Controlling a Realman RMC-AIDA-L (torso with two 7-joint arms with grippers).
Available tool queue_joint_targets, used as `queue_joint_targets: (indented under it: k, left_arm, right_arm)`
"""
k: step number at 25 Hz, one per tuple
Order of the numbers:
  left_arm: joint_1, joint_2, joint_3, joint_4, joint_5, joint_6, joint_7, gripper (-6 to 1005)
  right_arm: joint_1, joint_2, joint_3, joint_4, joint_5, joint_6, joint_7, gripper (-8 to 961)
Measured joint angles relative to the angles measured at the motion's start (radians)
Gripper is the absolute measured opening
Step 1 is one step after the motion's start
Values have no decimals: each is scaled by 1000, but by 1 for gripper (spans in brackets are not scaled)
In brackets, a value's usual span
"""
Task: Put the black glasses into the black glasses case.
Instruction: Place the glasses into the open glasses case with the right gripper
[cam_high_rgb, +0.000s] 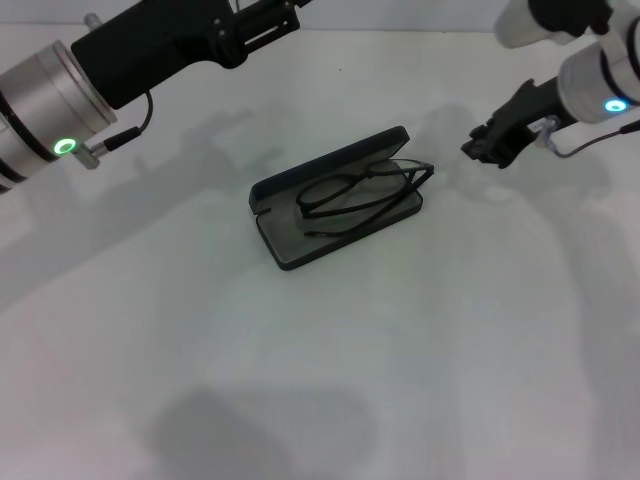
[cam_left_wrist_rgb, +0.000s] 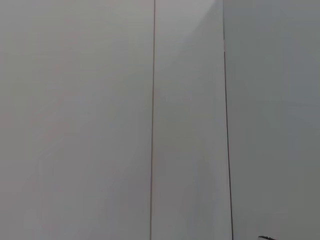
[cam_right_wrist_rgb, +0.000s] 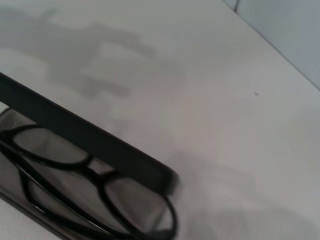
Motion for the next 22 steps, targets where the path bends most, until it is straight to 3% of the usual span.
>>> queue_joint_targets:
  k: [8,22]
  left_arm:
    - [-1,-2,0,-4,2,-1,0,795]
    - [-1,-2,0,-5,2,-1,1,795]
  right_arm:
    - [-4,4,-150,1,131,66,-8,160]
    - [-23,-3,-153,-16,185,76,-32,162]
